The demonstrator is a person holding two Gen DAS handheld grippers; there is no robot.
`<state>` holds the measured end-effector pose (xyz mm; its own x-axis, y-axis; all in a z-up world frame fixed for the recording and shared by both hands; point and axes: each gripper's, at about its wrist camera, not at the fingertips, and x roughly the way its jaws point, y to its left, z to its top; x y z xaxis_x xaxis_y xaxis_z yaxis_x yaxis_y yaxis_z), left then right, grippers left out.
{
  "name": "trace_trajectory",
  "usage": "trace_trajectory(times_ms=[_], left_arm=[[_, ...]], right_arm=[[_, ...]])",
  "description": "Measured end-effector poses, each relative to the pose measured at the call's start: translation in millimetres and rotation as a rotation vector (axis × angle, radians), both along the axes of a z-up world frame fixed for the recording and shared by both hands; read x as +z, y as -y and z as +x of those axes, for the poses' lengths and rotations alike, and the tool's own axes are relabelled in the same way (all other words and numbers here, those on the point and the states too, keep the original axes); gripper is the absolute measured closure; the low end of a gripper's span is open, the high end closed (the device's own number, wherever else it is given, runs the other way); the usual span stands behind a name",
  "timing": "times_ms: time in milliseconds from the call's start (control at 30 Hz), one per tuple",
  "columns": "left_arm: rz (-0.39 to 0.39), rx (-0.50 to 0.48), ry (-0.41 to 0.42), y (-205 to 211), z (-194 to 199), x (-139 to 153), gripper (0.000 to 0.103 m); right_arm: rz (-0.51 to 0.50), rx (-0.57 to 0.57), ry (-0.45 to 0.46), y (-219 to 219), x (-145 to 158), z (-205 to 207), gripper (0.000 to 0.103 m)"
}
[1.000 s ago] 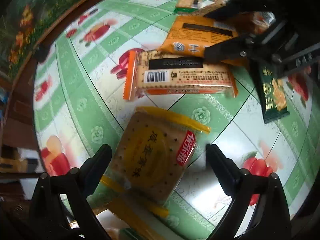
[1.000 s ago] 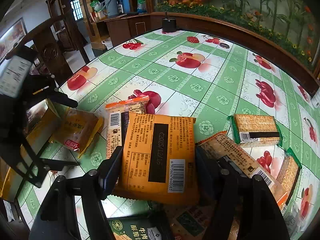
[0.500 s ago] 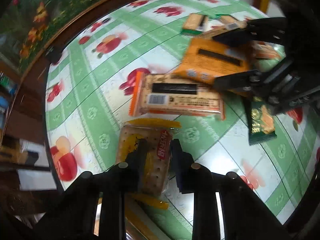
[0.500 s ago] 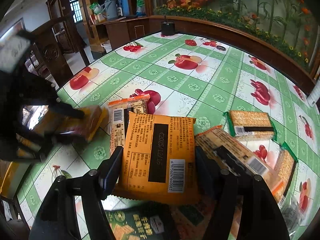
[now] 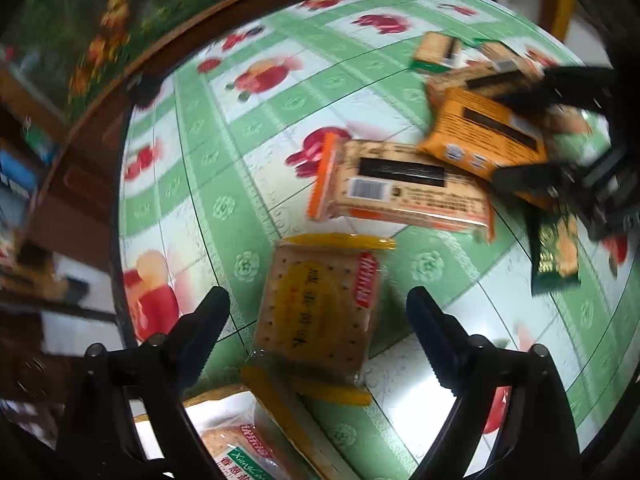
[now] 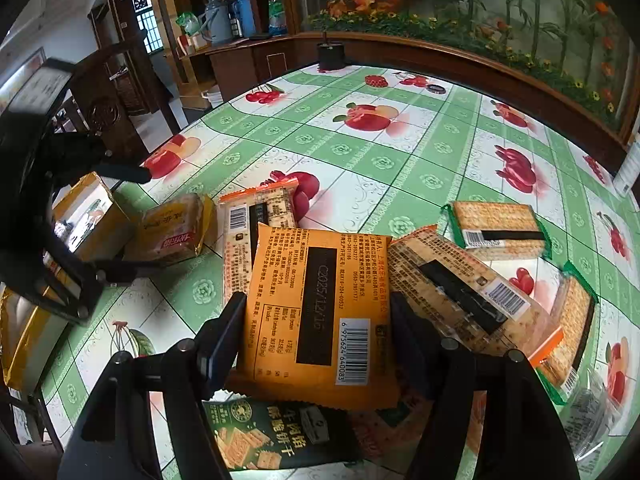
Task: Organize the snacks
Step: 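Grasp the yellow cracker pack with left tool while right tool grasps orange biscuit pack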
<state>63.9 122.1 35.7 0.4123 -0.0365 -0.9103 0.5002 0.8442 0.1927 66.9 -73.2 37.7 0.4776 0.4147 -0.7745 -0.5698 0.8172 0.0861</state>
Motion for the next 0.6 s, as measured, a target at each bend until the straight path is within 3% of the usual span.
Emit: trace_trajectory(times_ms=[133,233,267,300,400,600], left_arm=[[0.042,0.02,-0.059,-2,13,-20,0.013],[-0.046,0.022,-0.122,-4,15,-26,0.014],[-0.071,0.028,-0.127,-3,14,-26,0.022],[-0.084,0.014,-0.125,-2,12,-24,0.03],[-0.059,-0.032,-0.107,11,4,-23,0.03],[-0.101,-0.034,-0.055,29,-9,-6,0.031]], right_arm=[[0.002,0.01,-0.001,-3,-1,2,0.033],[0.007,0.008,-0.002,-1,-1,1,0.033],[0.009,0.007,0.0,-1,0,1,0.033],[0.011,0.007,0.0,0,0,1,0.033],[0.014,0.001,0.006,0,2,1,0.033],[0.025,-0.012,0.03,4,10,-9,0.033]])
